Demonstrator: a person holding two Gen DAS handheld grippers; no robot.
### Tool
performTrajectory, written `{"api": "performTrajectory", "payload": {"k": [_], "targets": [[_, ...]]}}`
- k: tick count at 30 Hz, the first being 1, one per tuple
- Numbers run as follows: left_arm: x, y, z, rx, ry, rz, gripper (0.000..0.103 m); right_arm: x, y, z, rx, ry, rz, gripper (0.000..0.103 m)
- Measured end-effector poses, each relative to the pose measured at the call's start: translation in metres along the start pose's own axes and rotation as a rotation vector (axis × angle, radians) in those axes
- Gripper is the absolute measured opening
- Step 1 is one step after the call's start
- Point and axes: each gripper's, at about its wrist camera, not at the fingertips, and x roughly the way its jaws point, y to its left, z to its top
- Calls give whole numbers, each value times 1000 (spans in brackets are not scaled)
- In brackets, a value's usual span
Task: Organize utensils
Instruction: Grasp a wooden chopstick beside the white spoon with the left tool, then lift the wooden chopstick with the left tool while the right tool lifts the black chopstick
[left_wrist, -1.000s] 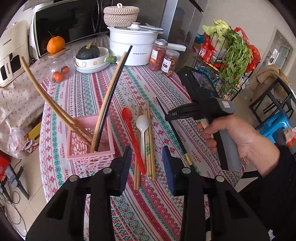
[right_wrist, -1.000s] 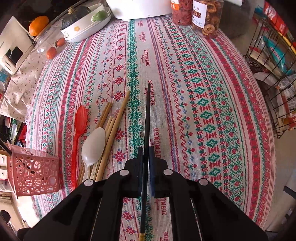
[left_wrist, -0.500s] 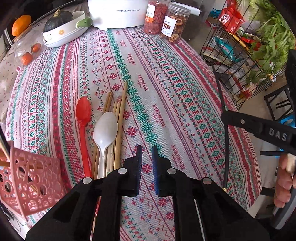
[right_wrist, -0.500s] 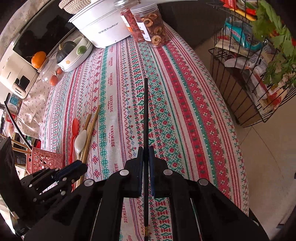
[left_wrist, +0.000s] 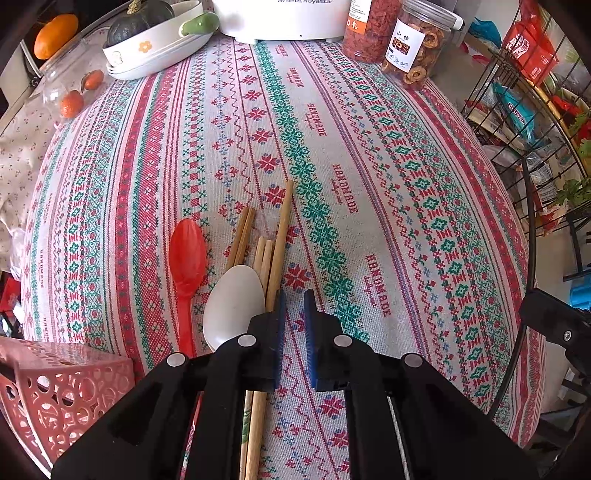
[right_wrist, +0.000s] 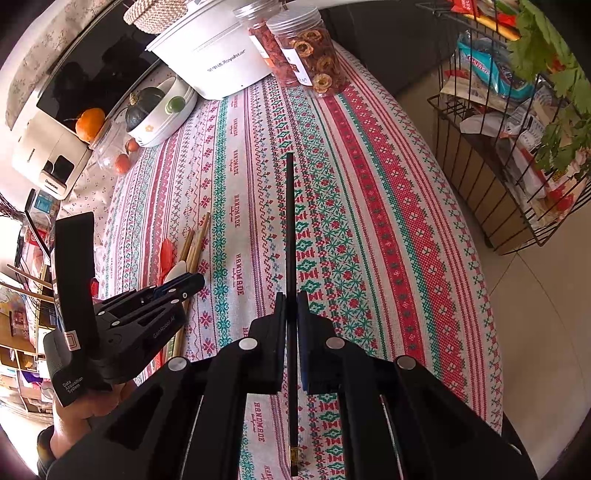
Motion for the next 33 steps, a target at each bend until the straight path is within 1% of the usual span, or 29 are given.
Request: {"api": "performTrajectory", "payload": {"k": [3,10,15,16,17,18,20,22,24,27,28,31,33], "targets": [[-6,3,-3,2,-8,12,12,1,1,0,-1,3,-1,6],[5,12,-5,-14,35,21,13,4,1,0,1,7,-2,6],[9,7,0,17,27,40,13,6,2,-1,-2,12,-5,6],[13,4,4,23,27,43,13,6,2,-1,-3,12,-5,6],[13,3,4,24,29,42,7,5,4,-2,-6,9,-5,6],[12,2,4,18,23,35,6,3,5,-3,-11,2,-5,6],[-4,2,-3,20,-37,21,6,-4,9,-5,-27,-29,-5,6],[-27,1,-12,38,-101,-12,6,-14,14,-8,-52,-73,-19,6],[-54,-1,-23,50,-165,-57,6,-27,20,-12,-80,-119,-22,6],[-97,2,-39,82,-270,-104,6,-46,28,-18,-112,-182,-23,6],[-110,1,-44,91,-305,-109,6,-53,32,-21,-125,-203,-25,6],[-147,10,-62,108,-409,-155,6,-74,46,-31,-183,-271,-39,6],[-173,21,-75,111,-479,-172,6,-87,56,-38,-217,-313,-50,6]]}}
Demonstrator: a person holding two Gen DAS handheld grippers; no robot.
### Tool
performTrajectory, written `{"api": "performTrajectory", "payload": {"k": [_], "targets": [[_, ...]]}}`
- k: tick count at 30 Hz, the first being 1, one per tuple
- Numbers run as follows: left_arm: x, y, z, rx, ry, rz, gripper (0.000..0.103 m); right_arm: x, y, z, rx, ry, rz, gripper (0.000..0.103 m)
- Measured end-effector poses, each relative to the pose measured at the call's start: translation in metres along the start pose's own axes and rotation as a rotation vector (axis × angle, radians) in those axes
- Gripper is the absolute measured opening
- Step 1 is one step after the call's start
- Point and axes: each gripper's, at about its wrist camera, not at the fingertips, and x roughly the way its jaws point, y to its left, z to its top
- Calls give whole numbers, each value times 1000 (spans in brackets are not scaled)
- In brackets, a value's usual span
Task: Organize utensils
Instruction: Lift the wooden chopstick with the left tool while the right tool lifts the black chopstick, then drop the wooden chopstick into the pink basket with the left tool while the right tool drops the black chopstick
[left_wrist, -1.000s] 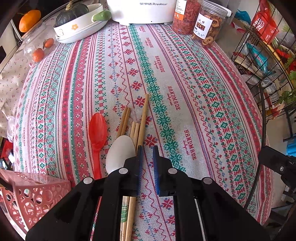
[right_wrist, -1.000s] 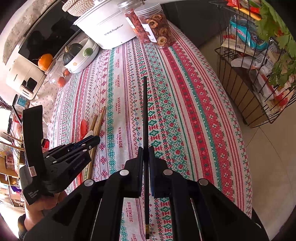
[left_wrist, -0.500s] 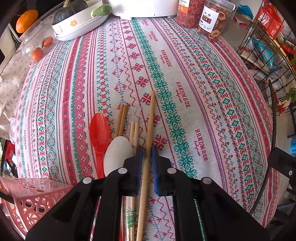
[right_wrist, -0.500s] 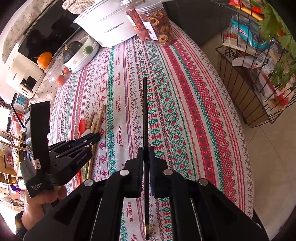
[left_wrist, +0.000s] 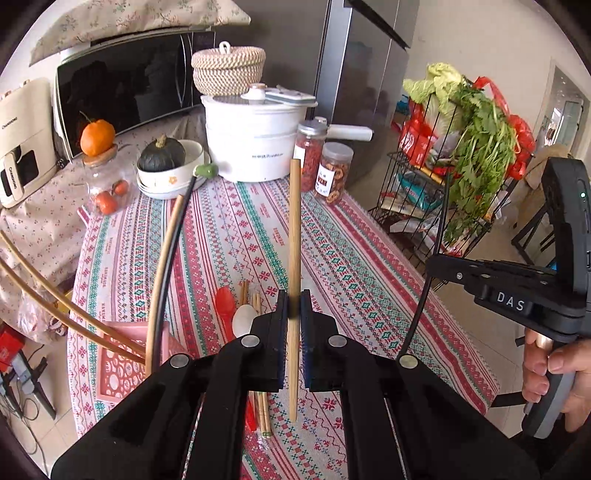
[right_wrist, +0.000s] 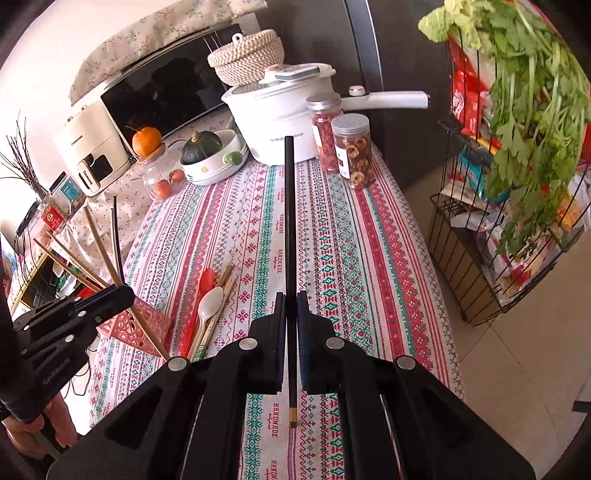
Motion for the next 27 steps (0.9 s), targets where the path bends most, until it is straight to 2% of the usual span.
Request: {"api": "performTrajectory", "payload": {"k": [6,13,20,27], "targets": [[-77,17,3,-8,-206,-39,6,-45,32,6,-79,-141,16,6],[-132,50,8,-40,-374,13,6,-82,71,12,-134,-240,101,6],[-133,90,3,-100,-399,88,6,-78,109,15,-174,-242,171,6],[-109,104,-6,-51,-364,171,6,-64,139,15,-199,-215,210,6]]}}
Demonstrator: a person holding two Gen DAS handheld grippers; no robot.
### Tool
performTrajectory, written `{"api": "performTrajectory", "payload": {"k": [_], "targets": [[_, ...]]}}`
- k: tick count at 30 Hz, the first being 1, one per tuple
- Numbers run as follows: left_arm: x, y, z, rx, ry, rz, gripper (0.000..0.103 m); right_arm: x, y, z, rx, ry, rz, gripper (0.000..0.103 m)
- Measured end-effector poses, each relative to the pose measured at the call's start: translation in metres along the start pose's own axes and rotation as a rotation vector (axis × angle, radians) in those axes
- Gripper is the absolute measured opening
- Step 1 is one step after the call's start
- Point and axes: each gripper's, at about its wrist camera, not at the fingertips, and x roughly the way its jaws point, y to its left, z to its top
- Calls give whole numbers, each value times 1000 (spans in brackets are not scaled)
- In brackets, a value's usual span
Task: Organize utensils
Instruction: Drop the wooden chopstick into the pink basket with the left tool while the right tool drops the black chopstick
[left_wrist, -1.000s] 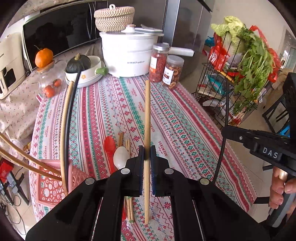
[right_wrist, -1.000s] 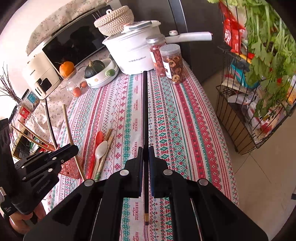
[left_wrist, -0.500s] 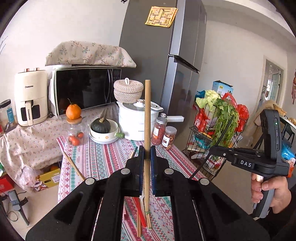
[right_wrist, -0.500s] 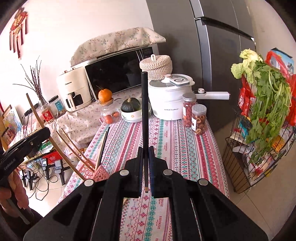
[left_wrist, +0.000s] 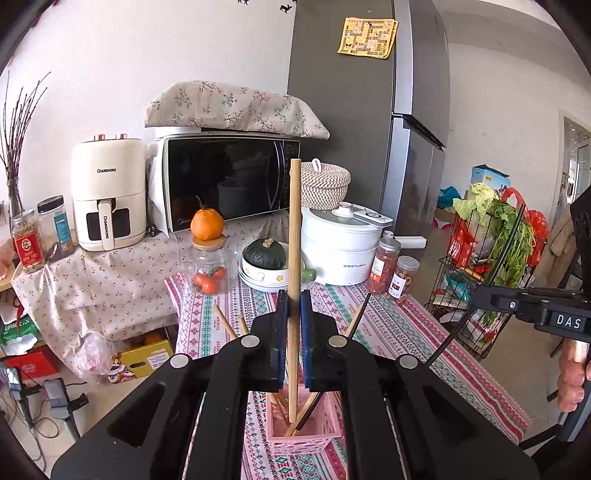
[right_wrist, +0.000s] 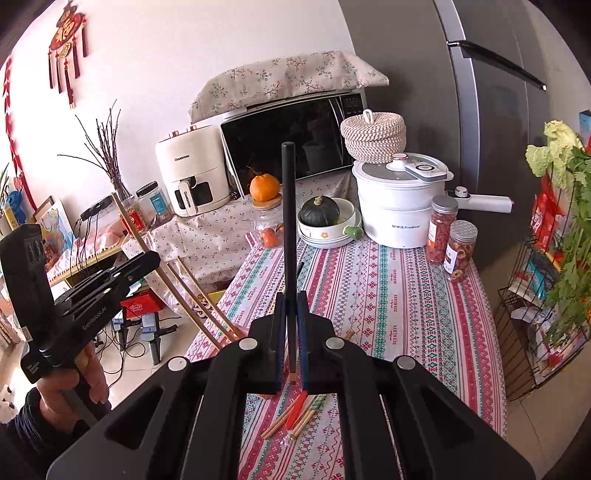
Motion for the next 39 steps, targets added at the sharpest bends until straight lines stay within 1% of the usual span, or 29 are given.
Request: {"api": "performTrajectory", "payload": {"k": [3,9,12,13,14,15,16,17,18,19,20,21,23,27,31,34,39], "targets": [[13,1,-7,18,40,19,6,3,8,0,-9,-3,17,6],[40,9,-22,2,116,19,6,4,17,1,-9,-15,43,6],[49,14,-27,-25,155,12,7,5,21,2,-6,-19,58,6],[49,16,-28,-37,163,12,10,5,22,3,-4,-20,64,6],[48,18,-27,-47,168,9,19,6,24,3,-2,-21,70,6],[45,19,-26,-56,167,8,26,7,25,3,-3,-21,76,6],[41,21,-26,-64,162,19,41,7,26,4,-4,-23,81,6],[37,23,-24,-71,158,32,52,8,27,4,-2,-26,85,6],[33,25,-23,-80,158,39,58,9,28,4,-1,-26,89,6],[30,28,-23,-90,164,44,69,11,28,5,1,-25,94,6],[27,32,-23,-102,171,54,77,13,29,5,6,-25,99,6],[24,35,-23,-115,179,64,81,15,29,5,9,-25,104,6],[21,43,-24,-141,201,67,93,20,31,6,14,-19,111,6],[20,56,-33,-185,251,54,96,38,36,3,14,16,111,6],[22,64,-41,-210,294,47,96,64,37,-5,18,96,94,6],[23,65,-43,-211,309,50,96,78,34,-9,43,142,100,6],[22,64,-43,-205,313,50,96,88,33,-14,52,168,108,7]]}}
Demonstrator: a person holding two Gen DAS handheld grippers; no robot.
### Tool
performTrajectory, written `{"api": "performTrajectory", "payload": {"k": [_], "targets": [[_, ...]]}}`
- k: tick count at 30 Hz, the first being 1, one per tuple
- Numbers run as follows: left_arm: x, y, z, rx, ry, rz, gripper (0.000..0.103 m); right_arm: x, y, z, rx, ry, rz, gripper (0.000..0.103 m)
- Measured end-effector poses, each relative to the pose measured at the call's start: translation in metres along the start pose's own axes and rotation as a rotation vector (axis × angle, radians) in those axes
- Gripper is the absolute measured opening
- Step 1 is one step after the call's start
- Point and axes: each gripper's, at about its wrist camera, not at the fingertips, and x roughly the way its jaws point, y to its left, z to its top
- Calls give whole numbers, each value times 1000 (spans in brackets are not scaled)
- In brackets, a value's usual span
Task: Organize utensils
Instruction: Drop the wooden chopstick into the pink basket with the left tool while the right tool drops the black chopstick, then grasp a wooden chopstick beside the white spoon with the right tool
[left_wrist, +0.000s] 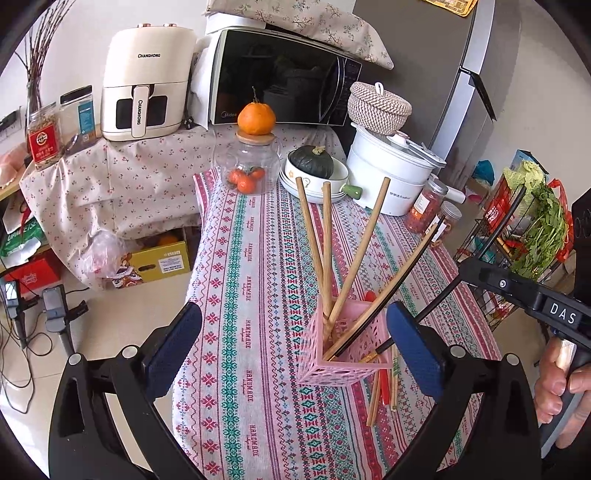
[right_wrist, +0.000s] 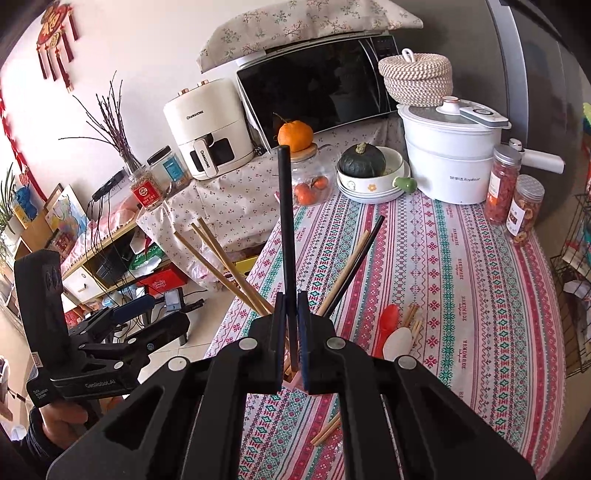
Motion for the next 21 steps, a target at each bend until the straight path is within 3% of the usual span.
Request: {"api": "performTrajectory", "payload": {"k": [2,4,8,10,13,21], "targets": [[0,-1,-1,4,3,1,96,-1,-5,1,16,3,6,15],[2,-2,-3,3,13,0,96,-10,-12,3,43,-19,14,39],[9,-4,-10,-1,52,-6,96,-25,-32,5,74,-56,-14,56],[14,-5,-15,-4,77,-10,96,-26,-45,2,96,-46,-47,71],[21,-7,-25,-13,113,-11,96,-18,-65,-7,118,6,-94,79],[43,-16,-48,-3,219,0,96,39,-105,-50,126,234,-281,80]]}}
